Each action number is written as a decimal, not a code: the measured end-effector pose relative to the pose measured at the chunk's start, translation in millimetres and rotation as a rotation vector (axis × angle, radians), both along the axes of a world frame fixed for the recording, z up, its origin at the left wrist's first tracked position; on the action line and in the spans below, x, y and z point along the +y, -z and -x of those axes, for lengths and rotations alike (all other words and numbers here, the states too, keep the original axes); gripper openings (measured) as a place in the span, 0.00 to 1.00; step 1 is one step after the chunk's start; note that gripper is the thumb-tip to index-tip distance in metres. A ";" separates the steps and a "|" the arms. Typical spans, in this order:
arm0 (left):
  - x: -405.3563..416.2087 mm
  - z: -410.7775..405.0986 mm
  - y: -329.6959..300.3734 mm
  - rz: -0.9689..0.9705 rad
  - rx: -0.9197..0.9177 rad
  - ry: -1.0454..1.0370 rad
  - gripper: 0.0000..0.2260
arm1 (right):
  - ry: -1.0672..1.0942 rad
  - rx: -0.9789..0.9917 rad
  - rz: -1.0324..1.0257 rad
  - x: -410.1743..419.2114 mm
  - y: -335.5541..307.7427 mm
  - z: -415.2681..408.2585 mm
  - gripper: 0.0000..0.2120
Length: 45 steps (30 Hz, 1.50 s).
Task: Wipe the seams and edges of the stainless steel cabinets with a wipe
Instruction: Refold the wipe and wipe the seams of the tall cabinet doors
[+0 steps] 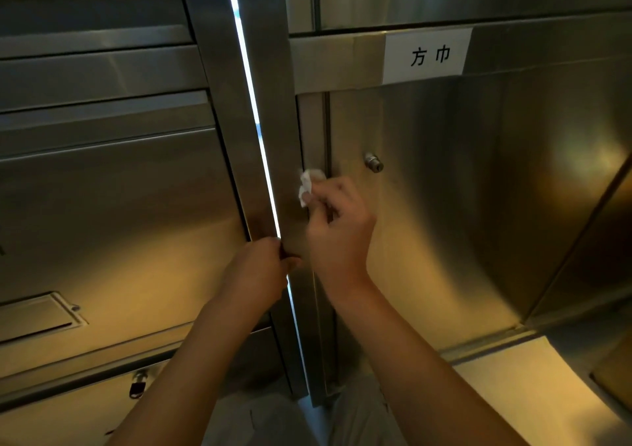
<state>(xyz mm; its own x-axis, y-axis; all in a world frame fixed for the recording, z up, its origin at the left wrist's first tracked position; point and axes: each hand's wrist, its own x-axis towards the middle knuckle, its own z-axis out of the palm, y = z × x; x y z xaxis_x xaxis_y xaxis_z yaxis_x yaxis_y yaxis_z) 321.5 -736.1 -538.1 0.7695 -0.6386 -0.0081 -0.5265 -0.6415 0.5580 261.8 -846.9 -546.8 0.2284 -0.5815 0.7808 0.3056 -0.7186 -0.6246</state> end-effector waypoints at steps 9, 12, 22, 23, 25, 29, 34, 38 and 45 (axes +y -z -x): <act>2.2 18.2 36.8 0.137 -0.151 -0.088 0.07 | -0.047 0.298 -0.122 0.2 149.4 22.4 0.10; 0.8 21.2 52.1 0.199 -0.124 -0.117 0.07 | -0.075 0.455 -0.215 -4.6 198.9 25.2 0.11; -4.3 13.8 55.4 -0.052 -0.094 -0.191 0.14 | -0.101 0.394 -0.407 1.2 214.1 33.4 0.09; -1.9 13.4 55.9 -0.023 -0.055 -0.181 0.18 | -0.112 0.372 -0.424 0.5 206.0 36.1 0.09; 4.2 13.7 59.2 0.056 0.016 -0.112 0.20 | -0.128 0.329 -0.438 -3.5 188.1 40.7 0.08; 9.1 18.6 68.7 0.178 0.096 0.082 0.14 | -0.183 0.283 -0.429 -13.5 152.7 44.6 0.08; -11.4 23.5 66.0 0.334 0.039 0.170 0.06 | -0.209 0.202 -0.466 -24.7 120.9 57.0 0.09; -39.7 39.7 57.6 0.322 0.137 0.258 0.09 | -0.148 0.156 -0.527 -38.5 97.0 86.0 0.09; -86.5 96.5 -31.0 0.289 0.319 0.364 0.09 | -0.032 0.198 -0.750 -58.8 11.2 150.1 0.11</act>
<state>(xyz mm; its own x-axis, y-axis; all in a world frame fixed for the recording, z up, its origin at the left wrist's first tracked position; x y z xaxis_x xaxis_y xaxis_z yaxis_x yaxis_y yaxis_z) 225.0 -822.6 -507.1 0.4874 -0.8731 0.0104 -0.4613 -0.2474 0.8520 111.6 -905.7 -558.0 0.3481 -0.9293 0.1235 0.1512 -0.0743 -0.9857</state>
